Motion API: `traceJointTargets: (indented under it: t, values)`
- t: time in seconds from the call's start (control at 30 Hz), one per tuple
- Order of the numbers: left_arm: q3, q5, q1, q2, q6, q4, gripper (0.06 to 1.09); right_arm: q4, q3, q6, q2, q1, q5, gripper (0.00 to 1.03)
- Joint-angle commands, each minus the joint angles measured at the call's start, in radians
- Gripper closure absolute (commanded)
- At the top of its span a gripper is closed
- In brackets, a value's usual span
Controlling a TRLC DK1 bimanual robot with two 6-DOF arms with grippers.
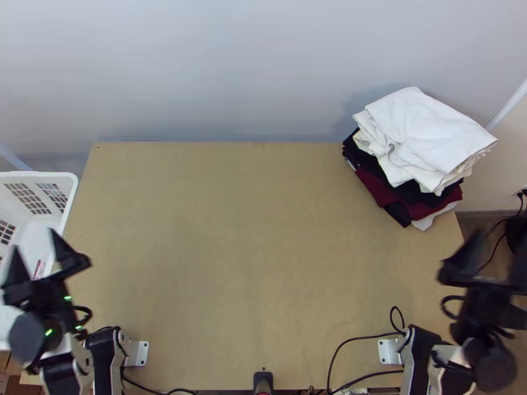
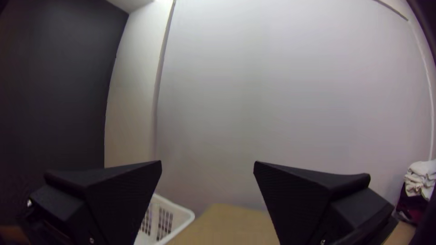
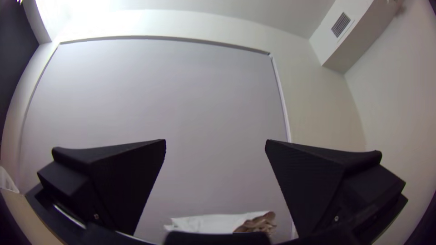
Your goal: Fold the t-shirt
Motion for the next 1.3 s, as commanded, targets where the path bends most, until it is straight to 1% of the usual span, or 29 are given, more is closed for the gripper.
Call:
traceJointTargets:
  t: [0.0, 0.1, 0.2, 0.23, 0.3, 0.4, 0.43, 0.47, 0.5, 1.27]
  values:
    - [-0.093, 0.002, -0.003, -0.019, -0.004, 0.026, 0.1, -0.013, -0.088, -0.011, -0.02, 0.012, -0.007, 0.04]
    - [-0.205, 0.007, -0.026, -0.019, 0.008, 0.048, 0.1, -0.018, -0.186, -0.008, -0.02, 0.03, -0.007, 0.04]
    - [-0.303, 0.004, -0.035, -0.019, 0.019, 0.128, 0.1, -0.019, -0.292, -0.012, -0.02, 0.049, -0.002, 0.04]
    - [-0.328, 0.004, -0.03, -0.019, 0.025, 0.131, 0.1, -0.036, -0.309, -0.008, -0.02, 0.053, -0.003, 0.04]
    - [-0.38, 0.004, -0.02, -0.019, 0.048, 0.174, 0.1, -0.131, -0.309, 0.055, -0.019, 0.087, 0.003, 0.04]
    - [-0.379, 0.008, -0.024, -0.016, 0.039, 0.174, 0.1, -0.335, -0.309, 0.067, -0.017, 0.096, 0.013, 0.04]
    - [-0.379, 0.013, -0.029, -0.016, 0.02, 0.171, 0.1, -0.412, -0.309, 0.064, -0.017, 0.095, 0.015, 0.04]
    - [-0.379, 0.018, -0.032, -0.016, -0.007, 0.16, 0.1, -0.417, -0.308, 0.061, -0.004, 0.096, 0.023, 0.04]
    - [-0.379, 0.018, -0.032, -0.016, -0.01, 0.158, 0.1, -0.417, -0.308, 0.054, -0.005, 0.093, 0.032, 0.04]
    - [-0.379, 0.019, -0.026, -0.016, -0.01, 0.158, 0.1, -0.417, -0.308, 0.054, -0.013, 0.093, 0.041, 0.04]
